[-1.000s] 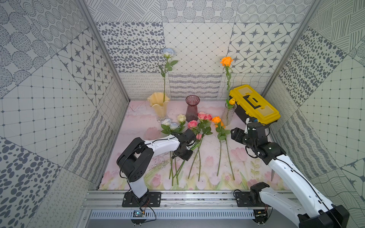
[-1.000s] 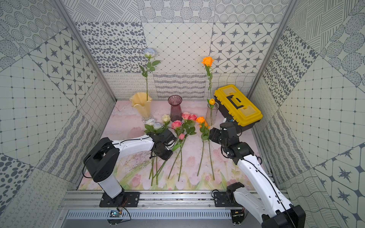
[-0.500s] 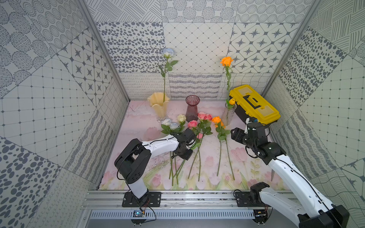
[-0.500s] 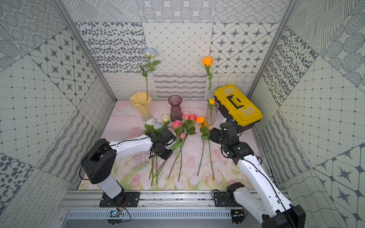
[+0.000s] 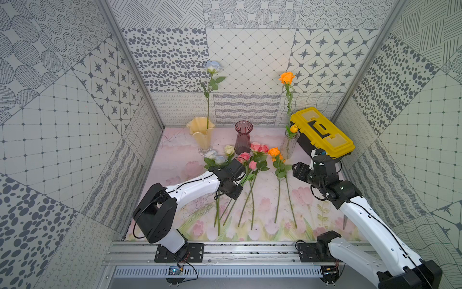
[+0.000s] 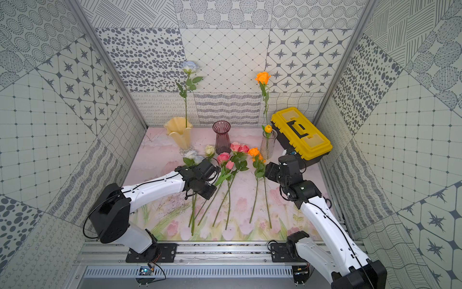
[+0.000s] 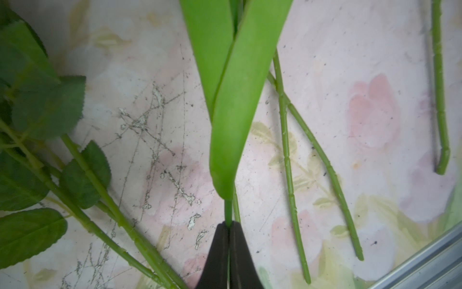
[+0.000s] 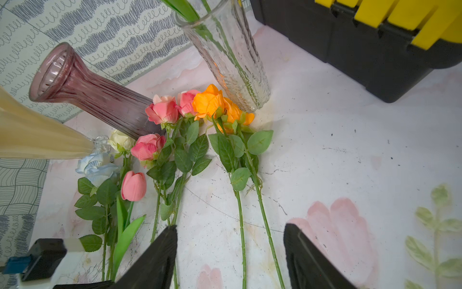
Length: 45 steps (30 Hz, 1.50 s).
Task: Arrange the flowers in different vases according to their variety
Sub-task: Pick up the flower at the center of the board, then insert the flower into the vase.
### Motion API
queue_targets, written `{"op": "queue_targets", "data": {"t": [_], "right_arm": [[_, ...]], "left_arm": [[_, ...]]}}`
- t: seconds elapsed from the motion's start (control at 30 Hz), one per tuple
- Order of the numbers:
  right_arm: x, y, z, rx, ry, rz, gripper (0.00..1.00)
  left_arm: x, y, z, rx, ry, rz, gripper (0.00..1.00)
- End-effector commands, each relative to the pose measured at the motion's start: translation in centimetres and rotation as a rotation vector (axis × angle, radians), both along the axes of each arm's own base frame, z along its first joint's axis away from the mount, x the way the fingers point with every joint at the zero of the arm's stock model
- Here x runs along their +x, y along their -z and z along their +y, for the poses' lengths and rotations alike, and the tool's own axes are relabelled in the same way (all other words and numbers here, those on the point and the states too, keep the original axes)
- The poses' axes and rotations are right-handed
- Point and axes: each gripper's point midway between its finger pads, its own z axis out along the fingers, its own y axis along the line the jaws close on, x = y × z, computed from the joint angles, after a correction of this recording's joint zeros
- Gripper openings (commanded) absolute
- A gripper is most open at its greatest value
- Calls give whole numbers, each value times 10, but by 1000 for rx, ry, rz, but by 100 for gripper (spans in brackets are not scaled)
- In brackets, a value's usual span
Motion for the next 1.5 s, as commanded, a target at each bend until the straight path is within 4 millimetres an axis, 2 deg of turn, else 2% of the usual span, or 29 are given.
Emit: {"op": "queue_targets", "data": {"t": [0.0,0.23,0.43,0.57,0.9,1.07,1.23,1.37,1.47], "right_arm": [[-1,-5,5,31,-12,-26,72],[-1,-1,19,66,-64,-27,73],[-4,2,31,85,-114,-23,74],[-5,4,37,92,-137,-23,74],[-12,11,53,113,-177,-15,74],[-15,16,55,122,-173,-5,74],[-18,18,57,137,-164,-6,74],[-18,18,57,144,-154,-8,74],[-18,14,57,150,-149,-18,74]], "left_arm": [[13,-48,-1,-68,-4,-133,0],[27,-133,-11,-238,23,-386,0],[47,-212,-16,-360,27,-635,0],[76,-256,-16,-426,5,-771,0],[163,-340,-19,-568,-55,-1048,0],[196,-372,-25,-570,-47,-1173,0],[228,-392,-26,-559,-56,-1290,0],[250,-394,-28,-551,-67,-1348,0],[267,-383,-28,-543,-86,-1356,0]]}}
